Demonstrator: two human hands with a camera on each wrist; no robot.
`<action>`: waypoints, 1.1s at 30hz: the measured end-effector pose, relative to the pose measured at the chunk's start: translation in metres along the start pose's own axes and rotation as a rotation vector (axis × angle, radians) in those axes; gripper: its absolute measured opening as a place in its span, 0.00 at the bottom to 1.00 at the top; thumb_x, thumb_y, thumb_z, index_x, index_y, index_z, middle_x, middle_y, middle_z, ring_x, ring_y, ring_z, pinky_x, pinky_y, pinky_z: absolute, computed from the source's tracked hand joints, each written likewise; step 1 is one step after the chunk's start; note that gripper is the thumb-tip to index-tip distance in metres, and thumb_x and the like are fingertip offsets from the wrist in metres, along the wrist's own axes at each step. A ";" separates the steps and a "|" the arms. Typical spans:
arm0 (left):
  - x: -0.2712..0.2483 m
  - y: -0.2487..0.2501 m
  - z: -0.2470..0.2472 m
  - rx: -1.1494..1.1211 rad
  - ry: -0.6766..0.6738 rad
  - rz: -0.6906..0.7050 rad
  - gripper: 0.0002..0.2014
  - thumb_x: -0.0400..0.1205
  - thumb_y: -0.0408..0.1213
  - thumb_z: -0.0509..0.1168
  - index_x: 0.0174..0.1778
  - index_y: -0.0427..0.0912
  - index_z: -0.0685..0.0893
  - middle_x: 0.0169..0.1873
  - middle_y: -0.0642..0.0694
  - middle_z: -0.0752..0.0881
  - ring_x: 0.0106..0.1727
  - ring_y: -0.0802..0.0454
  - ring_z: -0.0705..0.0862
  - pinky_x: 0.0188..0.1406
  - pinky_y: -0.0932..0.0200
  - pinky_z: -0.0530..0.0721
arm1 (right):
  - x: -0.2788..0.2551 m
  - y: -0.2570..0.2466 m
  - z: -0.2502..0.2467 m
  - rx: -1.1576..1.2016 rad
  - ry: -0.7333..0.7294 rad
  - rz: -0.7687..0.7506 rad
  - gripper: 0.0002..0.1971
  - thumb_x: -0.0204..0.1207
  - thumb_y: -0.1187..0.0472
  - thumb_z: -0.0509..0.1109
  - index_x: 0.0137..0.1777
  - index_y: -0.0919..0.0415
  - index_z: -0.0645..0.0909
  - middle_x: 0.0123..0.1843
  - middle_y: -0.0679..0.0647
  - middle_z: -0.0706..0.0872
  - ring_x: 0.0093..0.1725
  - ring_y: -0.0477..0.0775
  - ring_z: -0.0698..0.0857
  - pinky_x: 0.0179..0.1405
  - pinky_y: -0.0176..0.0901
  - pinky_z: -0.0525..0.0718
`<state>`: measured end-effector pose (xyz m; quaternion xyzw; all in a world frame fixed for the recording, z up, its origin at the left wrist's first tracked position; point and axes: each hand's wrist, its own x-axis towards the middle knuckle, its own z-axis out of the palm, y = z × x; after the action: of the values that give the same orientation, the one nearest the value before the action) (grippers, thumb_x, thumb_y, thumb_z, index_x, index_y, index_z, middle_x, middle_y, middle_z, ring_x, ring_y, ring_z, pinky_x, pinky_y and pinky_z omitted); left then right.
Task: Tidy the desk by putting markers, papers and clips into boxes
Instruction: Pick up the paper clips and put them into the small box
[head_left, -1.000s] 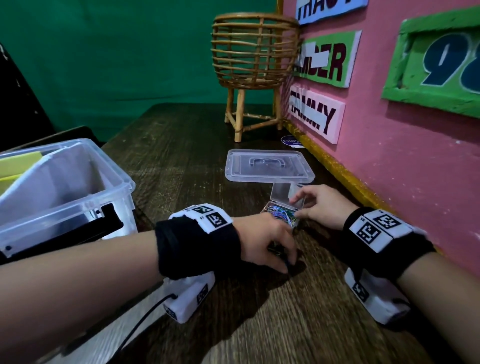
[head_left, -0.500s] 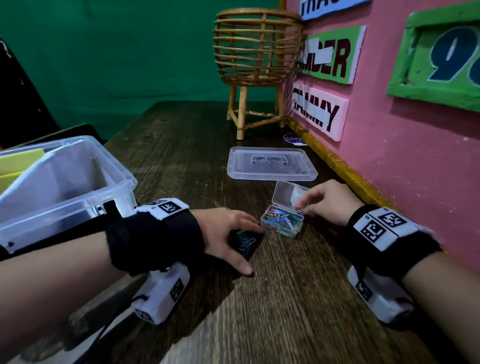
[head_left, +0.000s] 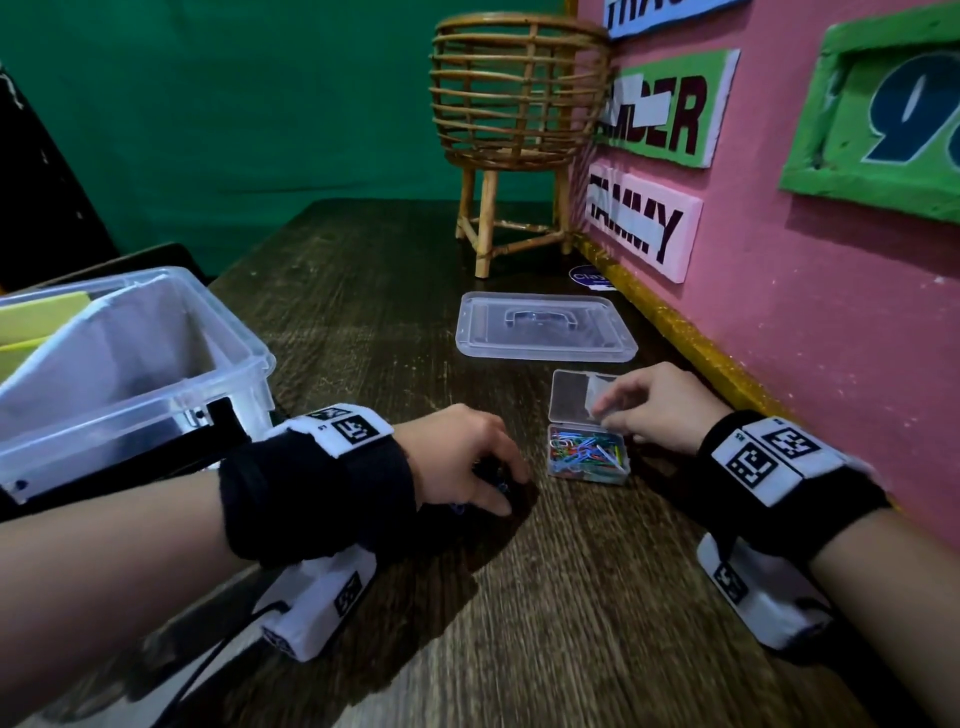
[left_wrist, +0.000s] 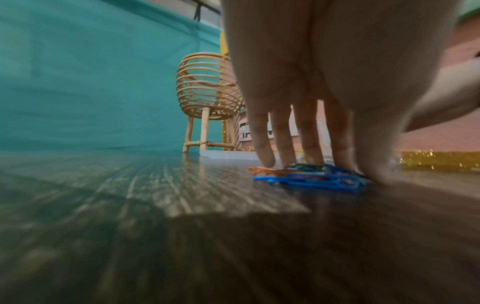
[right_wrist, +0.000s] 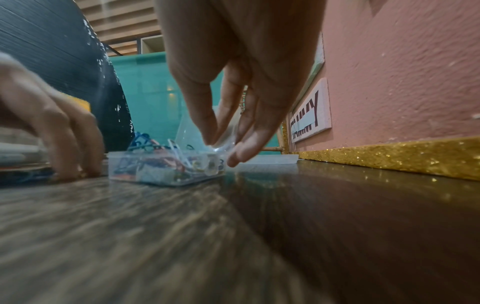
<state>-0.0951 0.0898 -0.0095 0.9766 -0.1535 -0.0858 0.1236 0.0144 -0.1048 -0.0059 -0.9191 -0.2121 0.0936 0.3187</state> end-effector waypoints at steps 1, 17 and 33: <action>0.002 0.002 -0.001 0.003 0.033 0.009 0.18 0.75 0.44 0.71 0.61 0.48 0.85 0.59 0.47 0.83 0.59 0.52 0.81 0.61 0.65 0.77 | 0.000 0.000 0.000 0.013 -0.011 0.002 0.09 0.69 0.69 0.74 0.38 0.53 0.86 0.40 0.49 0.86 0.46 0.51 0.84 0.47 0.45 0.86; 0.038 0.020 -0.002 -0.019 0.213 0.131 0.12 0.76 0.31 0.70 0.55 0.44 0.89 0.52 0.44 0.90 0.54 0.49 0.86 0.58 0.62 0.79 | -0.001 0.001 0.004 0.135 -0.098 -0.023 0.13 0.63 0.76 0.77 0.41 0.57 0.88 0.47 0.64 0.89 0.45 0.60 0.90 0.40 0.41 0.90; 0.039 0.020 -0.005 -0.077 0.343 0.126 0.09 0.75 0.28 0.69 0.49 0.38 0.90 0.47 0.42 0.90 0.50 0.48 0.87 0.49 0.68 0.76 | -0.001 0.001 0.004 0.130 -0.100 -0.021 0.14 0.63 0.76 0.77 0.37 0.54 0.86 0.46 0.65 0.89 0.39 0.54 0.89 0.37 0.39 0.90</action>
<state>-0.0635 0.0598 -0.0041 0.9600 -0.1876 0.0841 0.1903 0.0132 -0.1041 -0.0098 -0.8884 -0.2309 0.1496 0.3676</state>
